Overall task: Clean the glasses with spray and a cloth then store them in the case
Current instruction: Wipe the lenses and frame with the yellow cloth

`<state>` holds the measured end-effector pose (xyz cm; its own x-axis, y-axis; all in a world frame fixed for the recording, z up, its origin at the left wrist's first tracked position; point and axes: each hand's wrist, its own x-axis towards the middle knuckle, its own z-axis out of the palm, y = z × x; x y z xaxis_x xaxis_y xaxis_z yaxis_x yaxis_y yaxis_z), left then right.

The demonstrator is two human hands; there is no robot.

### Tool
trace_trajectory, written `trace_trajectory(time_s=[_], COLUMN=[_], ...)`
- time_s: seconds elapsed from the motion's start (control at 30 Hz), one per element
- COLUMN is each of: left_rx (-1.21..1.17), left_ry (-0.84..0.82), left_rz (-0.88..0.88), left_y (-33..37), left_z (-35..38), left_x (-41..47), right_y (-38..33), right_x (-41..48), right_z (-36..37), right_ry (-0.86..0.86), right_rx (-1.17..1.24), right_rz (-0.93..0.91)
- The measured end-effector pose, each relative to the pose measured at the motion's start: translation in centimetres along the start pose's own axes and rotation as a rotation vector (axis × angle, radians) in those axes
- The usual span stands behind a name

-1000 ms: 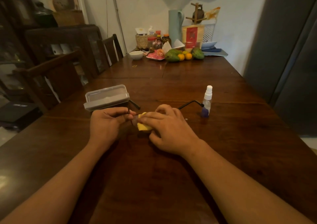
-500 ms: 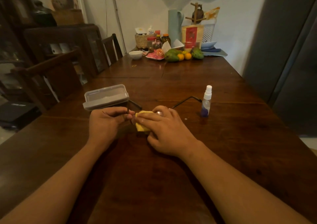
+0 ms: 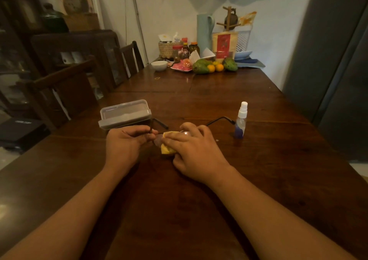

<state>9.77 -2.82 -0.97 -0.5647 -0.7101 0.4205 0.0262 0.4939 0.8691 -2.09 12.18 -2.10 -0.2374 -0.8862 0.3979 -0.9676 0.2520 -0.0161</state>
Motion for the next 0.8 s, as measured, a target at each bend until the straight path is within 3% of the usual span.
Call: trace_trajectory(time_s=[0.2,0.37,0.5,0.8], left_rx=[0.007,0.007,0.012,-0.045], left_ry=[0.027,0.005,-0.007,-0.005], left_rz=[0.029,0.013,0.02,0.007], left_y=[0.1,0.0,0.0,0.3], left_z=[-0.1,0.0,-0.2,-0.3], left_x=[-0.1,-0.1,-0.1,-0.2], right_y=[0.5,1.0,0.4,1.2], right_x=[-0.1,-0.2,-0.2,-0.3], right_z=[0.1,0.1,0.3,0.1], right_ry=[-0.077,0.011,-0.047,-0.046], right_rx=[0.131,0.209,0.335,0.304], right_rz=[-0.057,0.008,-0.094,-0.052])
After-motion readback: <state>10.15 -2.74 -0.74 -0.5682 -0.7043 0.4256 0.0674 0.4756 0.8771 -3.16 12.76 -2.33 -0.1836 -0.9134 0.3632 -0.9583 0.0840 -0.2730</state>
